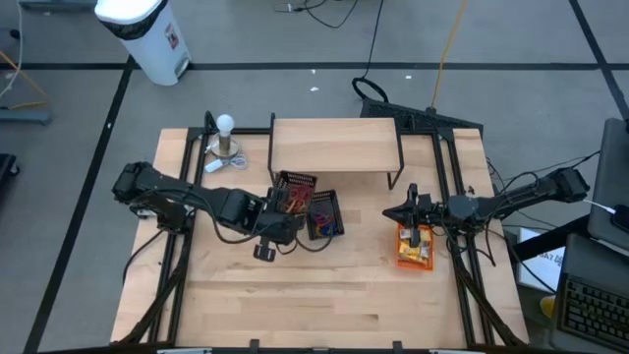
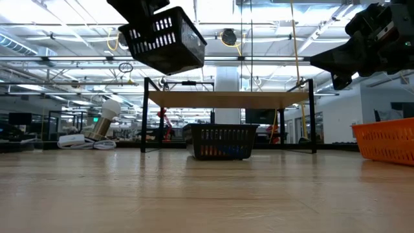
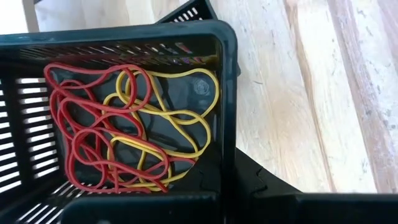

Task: Pick & Place Office Desk Supplies
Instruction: Put the left black bin on the shelf

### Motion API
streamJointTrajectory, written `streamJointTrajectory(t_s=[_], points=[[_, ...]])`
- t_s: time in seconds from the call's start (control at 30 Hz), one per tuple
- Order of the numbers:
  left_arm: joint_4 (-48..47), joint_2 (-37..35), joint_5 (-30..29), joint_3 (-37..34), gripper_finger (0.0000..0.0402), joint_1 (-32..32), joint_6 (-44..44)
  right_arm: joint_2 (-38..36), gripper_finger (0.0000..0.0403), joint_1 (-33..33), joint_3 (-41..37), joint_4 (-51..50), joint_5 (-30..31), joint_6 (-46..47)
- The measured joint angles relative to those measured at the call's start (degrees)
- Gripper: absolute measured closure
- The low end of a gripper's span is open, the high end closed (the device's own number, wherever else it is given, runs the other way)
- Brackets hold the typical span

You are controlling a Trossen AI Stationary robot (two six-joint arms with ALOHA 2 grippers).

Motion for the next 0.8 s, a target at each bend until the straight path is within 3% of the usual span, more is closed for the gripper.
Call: streamJointTrajectory(t_s=[0.37, 0.8], points=[[-0.3, 0.0, 0.4, 0.0, 0.04, 1.6, 1.7, 0.0, 0.0403, 0.0, 0.0, 0.6, 0.1, 0.0], [-0.5, 0.0, 0.6, 0.0, 0.04, 10.5, 10.8, 0.1, 0.0403, 0.0, 0.0, 2.6, 1.8, 0.4]])
